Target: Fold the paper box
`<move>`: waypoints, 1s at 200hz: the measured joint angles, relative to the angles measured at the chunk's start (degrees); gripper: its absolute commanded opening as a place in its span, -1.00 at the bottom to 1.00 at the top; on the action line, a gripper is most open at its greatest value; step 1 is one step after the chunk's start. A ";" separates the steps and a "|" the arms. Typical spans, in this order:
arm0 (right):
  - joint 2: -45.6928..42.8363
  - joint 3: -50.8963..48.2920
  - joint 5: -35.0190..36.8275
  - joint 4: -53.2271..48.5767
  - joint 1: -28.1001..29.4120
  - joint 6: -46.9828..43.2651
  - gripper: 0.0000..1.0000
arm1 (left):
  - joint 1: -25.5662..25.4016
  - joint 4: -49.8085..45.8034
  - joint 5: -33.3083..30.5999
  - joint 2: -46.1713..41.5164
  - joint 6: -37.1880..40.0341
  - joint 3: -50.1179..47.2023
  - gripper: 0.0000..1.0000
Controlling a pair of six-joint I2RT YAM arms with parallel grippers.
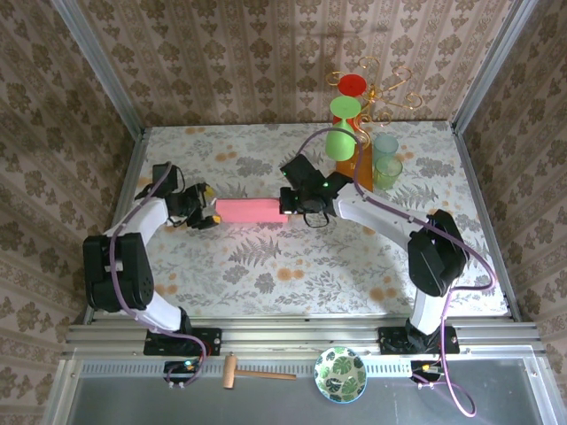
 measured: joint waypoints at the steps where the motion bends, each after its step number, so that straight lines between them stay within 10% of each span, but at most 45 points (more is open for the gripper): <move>1: 0.02 0.04 0.02 -0.02 0.00 0.00 -1.00 | 0.02 -0.04 -0.07 -0.07 0.26 0.00 0.55; 33: 1.29 2.12 0.83 -1.66 0.00 0.00 -1.00 | 0.37 -5.62 -5.68 -12.04 8.94 -3.34 0.54; 60: 2.12 3.52 0.98 -2.89 0.00 -0.09 -1.00 | 1.90 -8.35 -11.15 -23.54 19.96 -6.34 -0.07; 118: 3.48 6.29 0.98 -5.97 -0.07 -0.81 -1.00 | -1.01 -13.14 -10.29 -15.02 76.43 9.60 -0.62; 148: 3.61 6.69 0.87 -7.02 -0.22 -1.33 -1.00 | -2.10 -16.04 -7.74 -12.98 96.06 12.02 -0.30; 200: 4.22 7.37 0.48 -7.37 -0.55 -1.64 -1.00 | -2.12 -15.93 -6.27 -13.29 106.97 4.59 -0.11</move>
